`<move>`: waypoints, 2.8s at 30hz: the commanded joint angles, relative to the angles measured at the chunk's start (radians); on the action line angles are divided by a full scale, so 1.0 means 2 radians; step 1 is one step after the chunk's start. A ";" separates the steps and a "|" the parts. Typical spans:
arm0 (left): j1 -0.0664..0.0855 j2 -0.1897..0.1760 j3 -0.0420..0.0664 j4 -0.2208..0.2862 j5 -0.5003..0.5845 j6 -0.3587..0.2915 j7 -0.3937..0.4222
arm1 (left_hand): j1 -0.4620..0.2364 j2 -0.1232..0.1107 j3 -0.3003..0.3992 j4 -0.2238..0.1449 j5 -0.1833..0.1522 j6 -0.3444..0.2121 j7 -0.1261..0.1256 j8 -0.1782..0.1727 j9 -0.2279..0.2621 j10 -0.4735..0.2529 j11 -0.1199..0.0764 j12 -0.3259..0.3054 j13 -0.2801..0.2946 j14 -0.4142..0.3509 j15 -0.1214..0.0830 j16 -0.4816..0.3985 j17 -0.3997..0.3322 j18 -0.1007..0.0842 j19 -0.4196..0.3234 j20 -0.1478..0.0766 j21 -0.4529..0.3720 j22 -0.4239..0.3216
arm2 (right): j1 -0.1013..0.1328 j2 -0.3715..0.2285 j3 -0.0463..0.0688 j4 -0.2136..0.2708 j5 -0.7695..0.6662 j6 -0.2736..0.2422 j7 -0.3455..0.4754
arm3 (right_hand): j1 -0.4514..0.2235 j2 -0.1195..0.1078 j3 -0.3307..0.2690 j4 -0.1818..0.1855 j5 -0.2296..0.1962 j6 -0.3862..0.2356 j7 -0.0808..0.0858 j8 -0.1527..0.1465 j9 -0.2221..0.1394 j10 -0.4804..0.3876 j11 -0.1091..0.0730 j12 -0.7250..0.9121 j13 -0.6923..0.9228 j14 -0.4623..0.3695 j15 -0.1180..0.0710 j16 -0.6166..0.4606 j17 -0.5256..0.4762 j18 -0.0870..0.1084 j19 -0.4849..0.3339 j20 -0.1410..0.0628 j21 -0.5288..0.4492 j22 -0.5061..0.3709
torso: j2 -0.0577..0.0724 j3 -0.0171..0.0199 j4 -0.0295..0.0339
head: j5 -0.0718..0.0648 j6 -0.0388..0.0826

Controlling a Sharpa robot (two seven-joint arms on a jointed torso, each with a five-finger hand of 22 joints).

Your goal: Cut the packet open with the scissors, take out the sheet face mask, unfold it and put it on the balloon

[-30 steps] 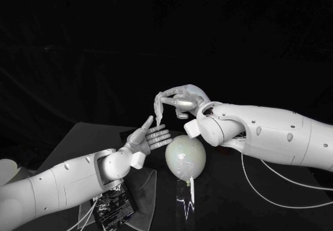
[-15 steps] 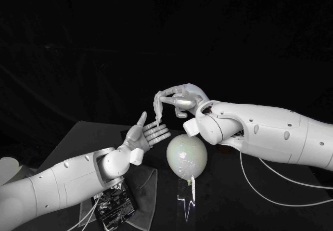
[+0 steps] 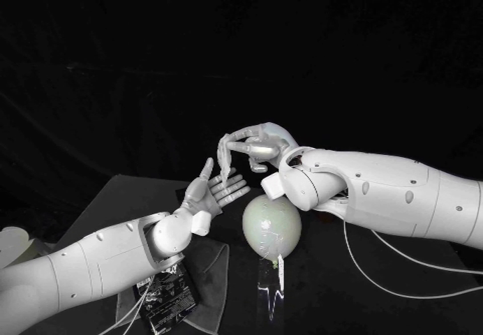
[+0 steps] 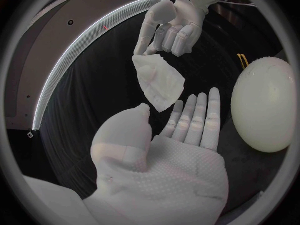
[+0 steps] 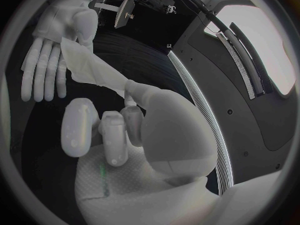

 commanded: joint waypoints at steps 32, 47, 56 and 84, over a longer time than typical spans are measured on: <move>0.000 0.000 0.010 0.005 -0.002 0.017 0.024 | 0.112 -0.006 -0.029 -0.009 -0.003 0.012 0.065 0.043 0.005 0.029 -0.007 0.016 0.000 0.047 -0.010 -0.002 0.001 0.012 0.043 -0.005 -0.006 0.000 | -0.018 -0.039 -0.007 -0.004 -0.003 0.010 -0.011 | -0.002 0.003 0.003 0.000 0.001 0.004 0.001 0.005 0.028 0.007 -0.003 0.001 0.049 0.049 -0.004 0.001 0.118 0.001 0.002 -0.002 0.002 0.090 | -0.001 0.0003 -0.0010 | 0.003 -0.003; 0.001 0.003 0.011 0.006 -0.068 -0.018 0.018 | 0.296 -0.055 -0.010 -0.085 -0.002 0.102 0.036 0.055 -0.014 0.120 -0.040 0.038 0.001 0.145 -0.046 0.036 0.026 0.013 0.100 -0.035 0.012 0.007 | -0.026 -0.060 -0.009 0.014 -0.004 0.007 -0.009 | -0.003 0.003 0.004 -0.001 0.001 0.003 0.001 0.006 0.028 0.007 -0.003 0.002 0.049 0.049 -0.004 0.002 0.119 0.001 0.003 -0.002 0.003 0.090 | 0.000 0.0005 -0.0004 | 0.001 0.000; 0.001 0.005 0.011 0.003 -0.083 -0.057 0.012 | 0.323 -0.075 -0.004 -0.082 -0.002 0.124 0.030 0.030 -0.038 0.150 -0.048 0.043 0.002 0.155 -0.054 0.071 0.053 0.010 0.094 -0.035 0.011 0.005 | -0.030 -0.078 -0.010 0.041 -0.007 0.006 -0.008 | -0.004 0.003 0.004 -0.002 0.001 0.003 0.001 0.006 0.028 0.006 -0.003 0.001 0.048 0.049 -0.003 0.002 0.119 0.001 0.002 -0.002 0.001 0.090 | 0.000 0.0002 0.0003 | 0.000 0.000; -0.003 0.014 0.011 -0.012 -0.024 0.002 -0.021 | 0.149 -0.046 -0.086 -0.002 -0.002 0.033 0.062 0.019 -0.052 0.036 -0.010 0.018 0.000 0.040 -0.016 0.041 0.053 0.011 0.073 -0.013 -0.009 -0.001 | -0.021 -0.026 -0.005 0.010 -0.013 -0.011 0.007 | -0.004 0.002 0.005 -0.002 0.001 0.003 0.001 0.006 0.028 0.006 -0.003 0.000 0.047 0.050 -0.003 0.002 0.120 0.001 0.002 -0.002 0.002 0.090 | 0.000 -0.0004 0.0011 | 0.001 0.001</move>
